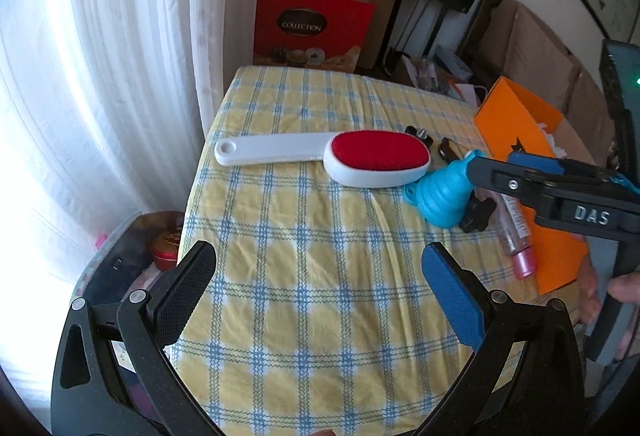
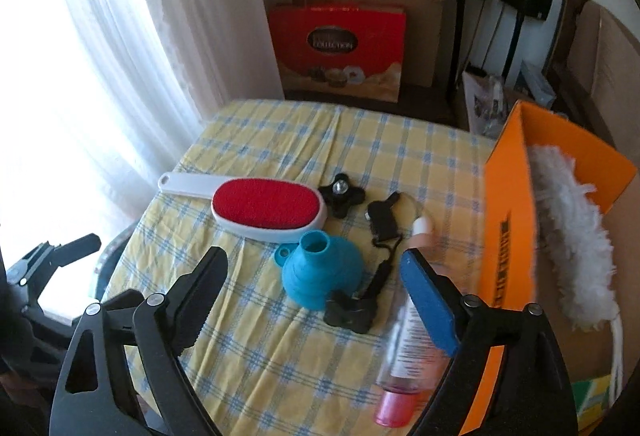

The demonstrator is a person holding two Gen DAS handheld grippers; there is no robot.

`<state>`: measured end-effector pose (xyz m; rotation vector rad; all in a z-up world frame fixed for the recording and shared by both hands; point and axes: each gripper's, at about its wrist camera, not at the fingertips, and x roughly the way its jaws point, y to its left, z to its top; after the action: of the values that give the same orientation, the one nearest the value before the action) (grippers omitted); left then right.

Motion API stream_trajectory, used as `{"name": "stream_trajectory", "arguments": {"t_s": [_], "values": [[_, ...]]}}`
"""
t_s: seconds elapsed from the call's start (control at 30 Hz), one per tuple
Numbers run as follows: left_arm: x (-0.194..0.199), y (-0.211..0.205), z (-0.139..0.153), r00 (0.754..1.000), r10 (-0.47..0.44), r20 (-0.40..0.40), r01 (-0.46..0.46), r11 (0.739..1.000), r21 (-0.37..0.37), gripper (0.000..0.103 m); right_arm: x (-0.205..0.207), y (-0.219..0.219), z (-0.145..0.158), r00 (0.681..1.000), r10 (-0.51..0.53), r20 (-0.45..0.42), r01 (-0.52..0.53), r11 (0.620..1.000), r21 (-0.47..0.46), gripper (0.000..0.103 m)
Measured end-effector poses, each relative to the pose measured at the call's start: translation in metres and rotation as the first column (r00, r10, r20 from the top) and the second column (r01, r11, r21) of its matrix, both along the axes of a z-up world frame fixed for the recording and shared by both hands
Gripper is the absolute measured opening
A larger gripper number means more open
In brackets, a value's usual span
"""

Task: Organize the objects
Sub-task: 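Move the left tool back over the table toward the lint brush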

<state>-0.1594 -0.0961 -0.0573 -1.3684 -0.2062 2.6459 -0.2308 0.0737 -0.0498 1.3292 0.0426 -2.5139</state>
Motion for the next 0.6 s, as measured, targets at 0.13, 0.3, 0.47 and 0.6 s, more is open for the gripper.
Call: {"name": "stream_trajectory", "arguments": {"t_s": [0.13,0.3,0.47,0.6], "values": [[-0.003,-0.005,-0.005,1.0,0.006,0.009,-0.007,1.0,0.011,0.103,-0.007,-0.004,-0.012,1.0,-0.005,0.026,0.005,1.0,0.0,0.085],[-0.004,-0.006,-0.008,1.0,-0.006,0.013,0.006,1.0,0.031,0.103,-0.01,-0.004,-0.022,0.999,-0.014,0.046,0.013,1.0,0.003,0.084],[-0.004,-0.004,-0.012,1.0,-0.016,0.021,0.015,0.999,0.052,0.103,-0.001,0.004,-0.029,0.997,-0.04,0.063,0.038,0.999,0.029,0.08],[-0.003,0.0,-0.014,0.999,-0.03,0.028,0.028,0.998,0.061,0.103,0.008,0.011,-0.031,0.996,-0.068,0.055,0.065,0.997,0.043,0.071]]}}
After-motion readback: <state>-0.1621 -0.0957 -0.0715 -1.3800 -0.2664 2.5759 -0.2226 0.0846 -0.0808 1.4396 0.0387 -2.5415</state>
